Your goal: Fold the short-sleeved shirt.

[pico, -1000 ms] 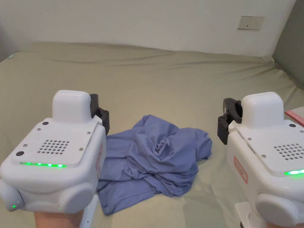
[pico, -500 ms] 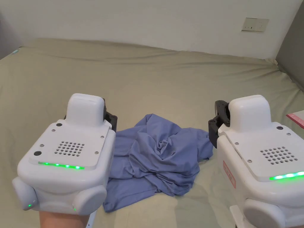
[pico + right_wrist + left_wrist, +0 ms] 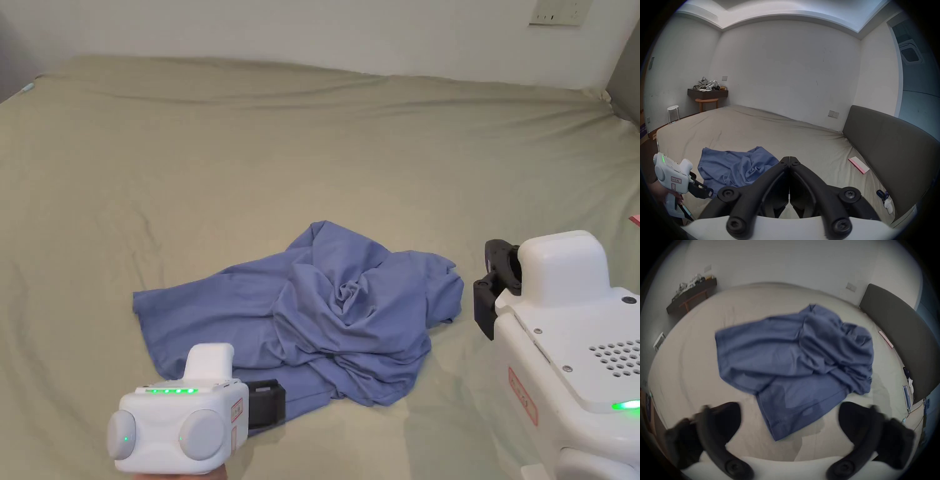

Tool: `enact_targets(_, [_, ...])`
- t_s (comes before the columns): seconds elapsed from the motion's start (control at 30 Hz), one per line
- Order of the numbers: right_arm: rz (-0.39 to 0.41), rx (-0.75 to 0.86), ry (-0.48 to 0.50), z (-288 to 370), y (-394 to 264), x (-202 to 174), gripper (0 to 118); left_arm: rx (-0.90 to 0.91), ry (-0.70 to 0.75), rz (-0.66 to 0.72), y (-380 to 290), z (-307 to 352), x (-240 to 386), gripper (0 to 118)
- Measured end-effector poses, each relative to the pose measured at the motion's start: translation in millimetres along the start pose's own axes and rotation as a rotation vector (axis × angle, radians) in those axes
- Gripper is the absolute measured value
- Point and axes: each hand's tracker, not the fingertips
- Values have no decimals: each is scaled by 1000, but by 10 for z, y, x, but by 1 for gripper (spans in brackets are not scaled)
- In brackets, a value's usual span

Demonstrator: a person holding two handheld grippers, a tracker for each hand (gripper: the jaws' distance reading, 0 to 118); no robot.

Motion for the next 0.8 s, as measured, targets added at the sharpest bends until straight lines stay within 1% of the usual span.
enact_targets(0.07, [8,-21,-2,-58,-50,28,1,14,-4,33,-49,-59,-1,114])
enact_targets(0.13, [17,-38,-14,-125,-119,79,1,-10,39,31,-45,-192,10,114])
enact_targets(0.17, [18,-51,-15,-172,-151,106,1,-10,44,28,-46,-258,12,111])
enact_targets(0.2, [16,-69,-13,-230,-182,133,1,-18,54,26,-58,-295,30,103])
enact_targets(0.23, [16,-96,-2,-293,-215,160,1,-55,55,22,-58,-332,38,99])
enact_targets(0.27, [22,-130,12,-375,-267,188,1,-80,87,-8,-78,-355,78,96])
enact_targets(0.3, [30,-138,3,-448,-306,206,1,-30,98,-71,-93,-310,106,91])
enact_targets(0.33, [43,-154,0,-550,-362,226,1,-18,101,-121,-111,-296,145,88])
enact_targets(0.37, [51,-181,0,-675,-432,270,1,-14,95,-134,-111,-271,160,85])
enact_targets(0.4, [46,-208,4,-787,-501,327,1,0,98,-121,-107,-233,153,76])
enact_targets(0.43, [29,-236,13,-940,-563,375,1,10,104,-119,-89,-195,142,60])
enact_targets(0.47, [6,-258,22,-1097,-623,415,2,36,117,-121,-58,-106,133,22])
enact_targets(0.5, [-8,-293,34,-1248,-676,450,6,64,55,-98,-31,-49,87,2])
enact_targets(0.53, [-17,-351,61,-1423,-717,457,19,55,49,-81,2,14,75,2])
enact_targets(0.57, [-14,-432,85,-1632,-772,499,57,54,30,-93,23,86,61,2])
enact_targets(0.6, [-8,-483,99,-1819,-833,528,91,75,28,-98,52,147,45,2])
enact_targets(0.63, [-10,-534,136,-2047,-920,557,112,104,31,-106,54,243,36,2])
enact_targets(0.67, [6,-540,143,-2245,-1025,598,117,127,32,-114,54,323,25,2])
enact_targets(0.7, [12,-525,131,-2372,-1065,597,117,150,36,-112,49,388,16,2])
enact_targets(0.77, [41,-568,111,-2676,-1140,584,117,158,31,-110,46,480,-23,2])
enact_targets(0.8, [36,-571,114,-2782,-1154,579,117,159,25,-110,35,502,-31,2])
